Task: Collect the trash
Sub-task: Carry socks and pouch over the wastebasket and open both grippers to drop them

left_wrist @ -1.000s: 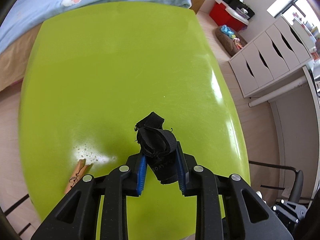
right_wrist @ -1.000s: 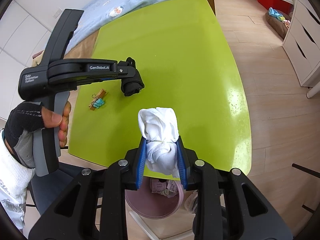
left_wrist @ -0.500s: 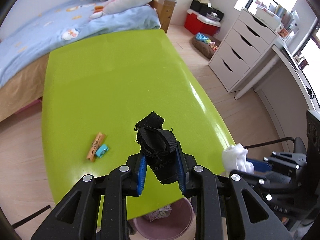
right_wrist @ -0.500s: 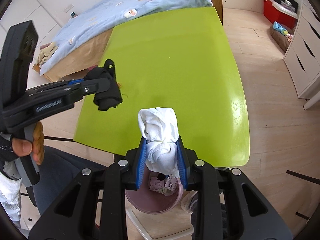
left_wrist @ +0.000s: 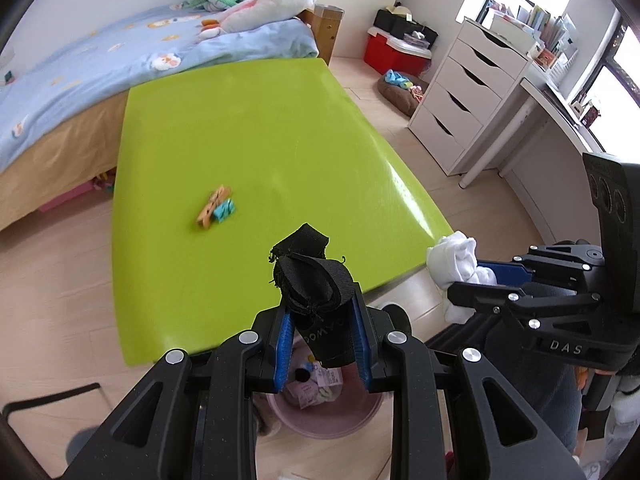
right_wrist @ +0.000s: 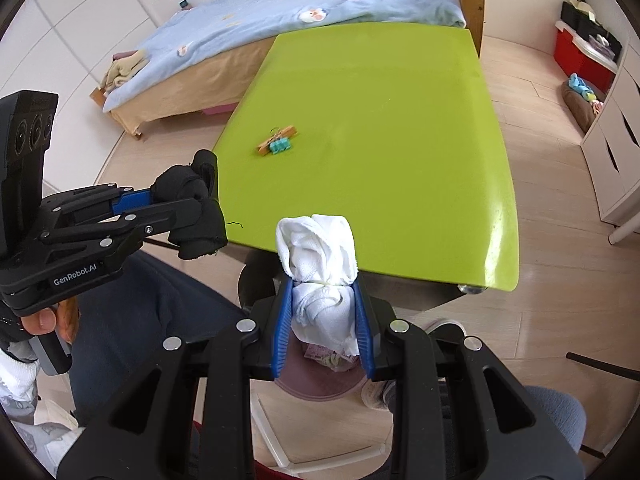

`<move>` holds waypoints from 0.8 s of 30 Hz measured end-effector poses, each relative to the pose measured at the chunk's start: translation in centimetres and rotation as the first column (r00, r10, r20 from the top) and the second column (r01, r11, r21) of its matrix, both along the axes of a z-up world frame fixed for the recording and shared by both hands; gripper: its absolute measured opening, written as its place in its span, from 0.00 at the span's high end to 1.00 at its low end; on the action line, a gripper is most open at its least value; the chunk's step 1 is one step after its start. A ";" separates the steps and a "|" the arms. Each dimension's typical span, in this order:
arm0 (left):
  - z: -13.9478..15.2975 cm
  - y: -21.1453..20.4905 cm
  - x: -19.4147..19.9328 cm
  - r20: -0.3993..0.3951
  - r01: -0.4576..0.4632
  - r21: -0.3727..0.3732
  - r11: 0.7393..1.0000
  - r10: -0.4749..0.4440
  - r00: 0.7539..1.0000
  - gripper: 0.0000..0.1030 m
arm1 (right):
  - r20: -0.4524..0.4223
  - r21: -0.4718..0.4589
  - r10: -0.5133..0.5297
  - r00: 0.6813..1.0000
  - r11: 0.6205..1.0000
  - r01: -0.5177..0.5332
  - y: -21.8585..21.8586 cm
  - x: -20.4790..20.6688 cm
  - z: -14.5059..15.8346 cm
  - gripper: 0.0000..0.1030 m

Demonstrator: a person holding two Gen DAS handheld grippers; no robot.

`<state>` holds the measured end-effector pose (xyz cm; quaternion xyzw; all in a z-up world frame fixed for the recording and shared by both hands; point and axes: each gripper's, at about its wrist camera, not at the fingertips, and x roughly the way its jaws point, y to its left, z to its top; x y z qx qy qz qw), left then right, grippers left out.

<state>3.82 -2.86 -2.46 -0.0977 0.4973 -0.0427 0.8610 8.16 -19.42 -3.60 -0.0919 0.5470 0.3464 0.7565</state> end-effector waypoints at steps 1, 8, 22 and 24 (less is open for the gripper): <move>-0.2 0.0 -0.7 -0.003 -0.002 0.001 1.000 0.002 1.000 0.76 | -0.006 -0.003 0.009 1.000 1.000 -0.009 0.1 -0.5 -0.2 0.73; -1.2 0.1 -4.6 -0.020 -0.018 -0.016 1.000 0.018 1.000 0.76 | -0.068 -0.015 0.062 0.996 0.998 -0.063 0.5 -3.0 -1.9 0.73; -1.7 -0.7 -6.2 -0.037 0.032 -0.038 0.999 -0.034 0.999 0.76 | -0.105 -0.009 0.066 0.992 0.998 -0.067 1.2 -3.8 -3.3 0.10; -1.8 -1.1 -6.1 -0.040 0.050 -0.039 0.998 -0.051 0.998 0.75 | -0.088 -0.013 0.041 0.995 0.999 -0.043 0.7 -3.5 -2.9 0.10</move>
